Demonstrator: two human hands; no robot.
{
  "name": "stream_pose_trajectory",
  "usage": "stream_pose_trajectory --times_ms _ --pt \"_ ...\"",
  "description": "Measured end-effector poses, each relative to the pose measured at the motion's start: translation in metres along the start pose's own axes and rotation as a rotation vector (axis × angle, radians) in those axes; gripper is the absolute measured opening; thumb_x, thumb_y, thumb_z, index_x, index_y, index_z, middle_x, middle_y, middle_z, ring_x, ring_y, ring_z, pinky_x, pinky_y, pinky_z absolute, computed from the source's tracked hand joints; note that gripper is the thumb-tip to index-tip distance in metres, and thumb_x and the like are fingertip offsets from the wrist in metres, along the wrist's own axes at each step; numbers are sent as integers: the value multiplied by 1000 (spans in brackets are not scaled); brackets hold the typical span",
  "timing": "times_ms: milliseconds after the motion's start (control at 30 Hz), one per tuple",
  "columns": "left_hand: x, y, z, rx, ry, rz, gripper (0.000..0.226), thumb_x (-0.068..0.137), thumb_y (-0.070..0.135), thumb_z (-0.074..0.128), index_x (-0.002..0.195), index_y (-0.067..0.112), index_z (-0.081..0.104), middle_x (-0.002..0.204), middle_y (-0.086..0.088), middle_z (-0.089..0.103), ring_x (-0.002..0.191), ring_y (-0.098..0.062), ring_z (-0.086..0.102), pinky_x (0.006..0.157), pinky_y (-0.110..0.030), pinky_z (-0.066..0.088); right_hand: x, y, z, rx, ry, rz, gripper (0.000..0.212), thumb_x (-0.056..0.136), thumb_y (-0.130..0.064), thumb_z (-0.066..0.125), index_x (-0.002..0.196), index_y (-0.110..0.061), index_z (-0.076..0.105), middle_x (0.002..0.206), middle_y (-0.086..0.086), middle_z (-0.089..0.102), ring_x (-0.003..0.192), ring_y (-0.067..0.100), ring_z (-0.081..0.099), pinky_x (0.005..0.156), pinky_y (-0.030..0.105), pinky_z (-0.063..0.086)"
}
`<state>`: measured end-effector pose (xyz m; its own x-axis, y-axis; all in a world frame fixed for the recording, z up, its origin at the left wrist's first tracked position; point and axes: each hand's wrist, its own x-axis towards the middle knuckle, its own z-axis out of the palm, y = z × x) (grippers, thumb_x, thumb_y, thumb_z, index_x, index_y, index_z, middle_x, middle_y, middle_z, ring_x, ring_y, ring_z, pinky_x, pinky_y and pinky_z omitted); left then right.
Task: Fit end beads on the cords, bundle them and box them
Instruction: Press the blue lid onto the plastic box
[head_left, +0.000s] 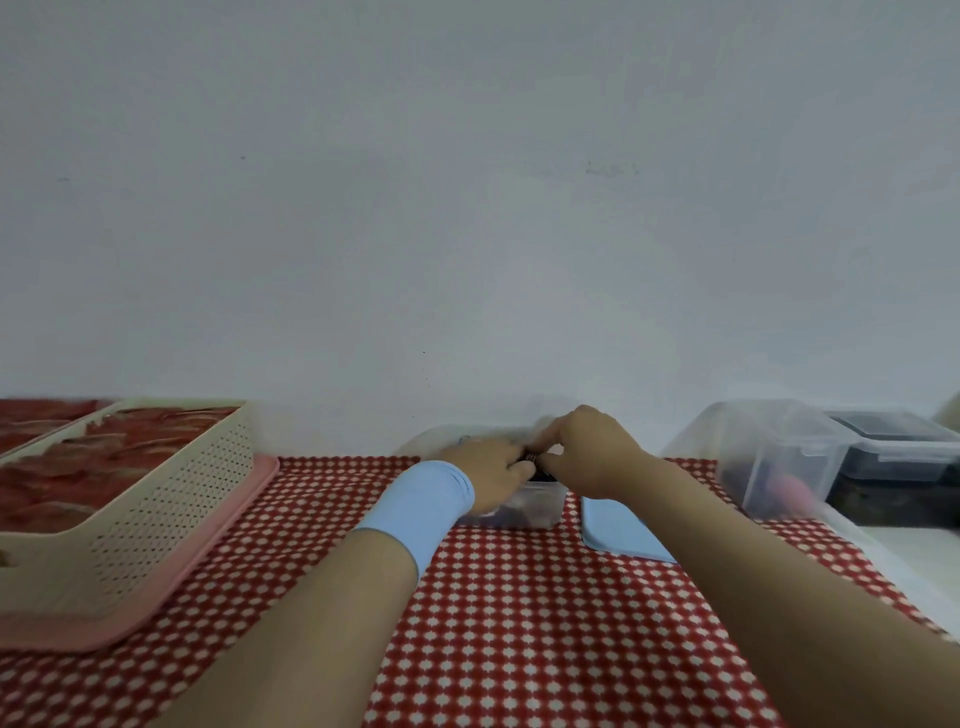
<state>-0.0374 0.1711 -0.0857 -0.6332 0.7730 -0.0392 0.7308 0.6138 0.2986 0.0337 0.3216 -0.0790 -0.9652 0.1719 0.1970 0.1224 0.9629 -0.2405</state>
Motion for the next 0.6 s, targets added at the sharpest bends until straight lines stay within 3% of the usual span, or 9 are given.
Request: stream_pose_trajectory --times_ms 133,267,367,500,600 --pt "-3 5 -3 12 102 1 37 101 43 35 129 29 53 127 2 61 112 -20 56 99 -42 46 -8 2 -12 185 2 51 32 101 -19 53 128 -23 70 131 -4 67 114 14 61 94 21 42" --pt "-12 23 -5 40 289 80 49 101 41 43 148 28 39 154 6 38 143 -17 29 117 -40 27 -26 24 -32 198 52 116 37 96 -12 54 127 -26 68 138 -5 62 119 12 57 96 19 37" --pt "-17 45 0 29 365 165 44 98 34 50 141 28 48 148 7 44 137 -15 32 115 -36 29 -49 36 -43 42 -185 161 44 92 -19 63 136 -24 63 144 -3 57 127 14 54 105 26 41" --pt "-23 72 15 35 345 218 34 96 30 53 130 28 59 133 6 53 127 -14 40 107 -35 37 -76 49 -32 -86 -486 286 83 85 -37 77 156 -32 34 164 -3 30 147 23 35 120 42 31" --pt "-25 82 27 57 232 193 34 96 28 54 130 29 58 132 5 53 128 -14 40 107 -37 37 -87 57 -22 -126 -450 271 78 87 -35 73 155 -33 36 162 -1 34 142 23 41 118 39 35"
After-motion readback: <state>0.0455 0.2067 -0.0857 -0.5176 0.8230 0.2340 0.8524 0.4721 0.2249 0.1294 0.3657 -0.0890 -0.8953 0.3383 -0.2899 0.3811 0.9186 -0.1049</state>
